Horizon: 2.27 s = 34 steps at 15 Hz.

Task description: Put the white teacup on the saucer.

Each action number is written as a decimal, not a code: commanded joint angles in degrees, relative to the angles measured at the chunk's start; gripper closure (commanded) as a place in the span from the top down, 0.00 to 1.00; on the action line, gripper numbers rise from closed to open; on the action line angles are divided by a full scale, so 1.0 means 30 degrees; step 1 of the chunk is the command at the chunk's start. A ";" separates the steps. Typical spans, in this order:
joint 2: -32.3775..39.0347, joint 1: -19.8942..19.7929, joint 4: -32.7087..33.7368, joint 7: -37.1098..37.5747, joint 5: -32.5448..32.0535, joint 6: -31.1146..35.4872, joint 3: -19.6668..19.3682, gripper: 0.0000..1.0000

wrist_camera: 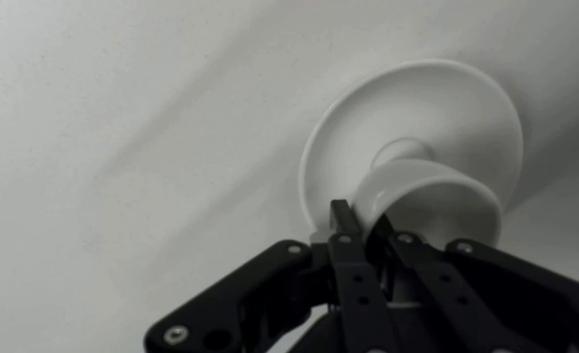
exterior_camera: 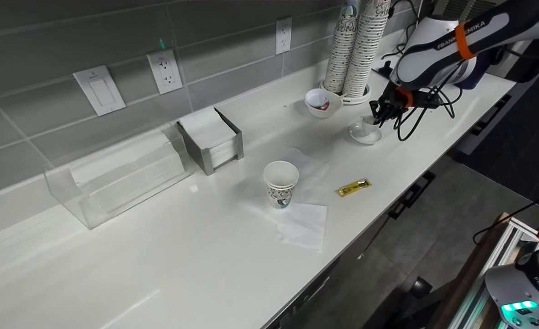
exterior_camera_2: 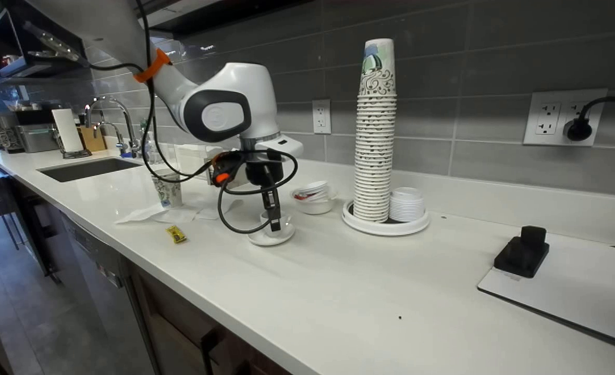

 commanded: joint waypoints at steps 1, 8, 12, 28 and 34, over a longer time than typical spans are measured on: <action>-0.0274 0.0026 -0.0219 -0.0678 0.0379 -0.0279 0.0261 0.02; -0.0114 0.0072 -0.0333 -0.0676 0.0326 -0.0227 0.0376 0.02; -0.0031 0.0140 -0.0331 -0.0586 0.0348 -0.0012 0.0456 0.02; 0.0383 0.0330 -0.0018 0.0056 0.0153 0.0522 0.0402 0.02; 0.0544 0.0401 0.0023 0.0662 -0.0407 0.0955 0.0066 0.42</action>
